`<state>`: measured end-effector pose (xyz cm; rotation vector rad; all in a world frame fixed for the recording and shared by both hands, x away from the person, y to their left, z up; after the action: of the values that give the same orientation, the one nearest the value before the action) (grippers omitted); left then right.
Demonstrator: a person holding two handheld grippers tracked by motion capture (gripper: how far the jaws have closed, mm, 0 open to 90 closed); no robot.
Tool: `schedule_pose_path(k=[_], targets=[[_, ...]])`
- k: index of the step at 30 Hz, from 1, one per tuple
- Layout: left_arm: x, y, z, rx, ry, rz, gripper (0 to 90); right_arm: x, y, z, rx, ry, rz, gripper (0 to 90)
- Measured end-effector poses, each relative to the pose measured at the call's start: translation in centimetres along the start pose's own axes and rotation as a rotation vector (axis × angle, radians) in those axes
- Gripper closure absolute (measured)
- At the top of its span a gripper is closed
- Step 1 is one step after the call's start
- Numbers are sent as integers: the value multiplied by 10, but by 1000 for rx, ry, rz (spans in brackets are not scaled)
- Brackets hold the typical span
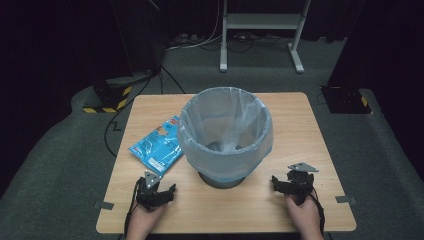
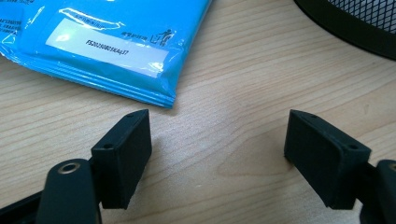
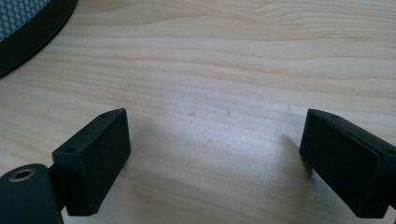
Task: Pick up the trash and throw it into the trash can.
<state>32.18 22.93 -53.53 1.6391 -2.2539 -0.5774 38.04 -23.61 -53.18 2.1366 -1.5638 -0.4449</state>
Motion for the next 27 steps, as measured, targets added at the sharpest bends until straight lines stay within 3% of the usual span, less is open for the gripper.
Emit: schedule_pose_path(k=[2,7,12,23,25,27], targets=[[0,0,0,0,0,0,229,2,4,2,4,-11,-10,90],[0,0,0,-1,-3,4,229,2,13,8,-4,23,-24,90],[0,-1,0,-1,-3,6,226,1,13,8,-1,24,-22,89],[0,3,1,12,-10,24,307,0,12,8,-2,23,-19,90],[0,6,1,33,-16,34,520,-1,12,8,-3,20,-20,90],[-1,6,1,36,-21,32,667,-1,12,8,-3,20,-20,90]])
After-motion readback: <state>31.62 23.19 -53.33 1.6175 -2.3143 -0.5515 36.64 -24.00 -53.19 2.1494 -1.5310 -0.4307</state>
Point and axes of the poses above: each handheld gripper's, and its own axes: y roughly backward along the jaws, z roughly out of its underside, x roughly to its right, the point moved 1 cm from there along -y, roughly forward along the jaws, and after that the axes turned 13 degrees about x, right-handed, at the moved point
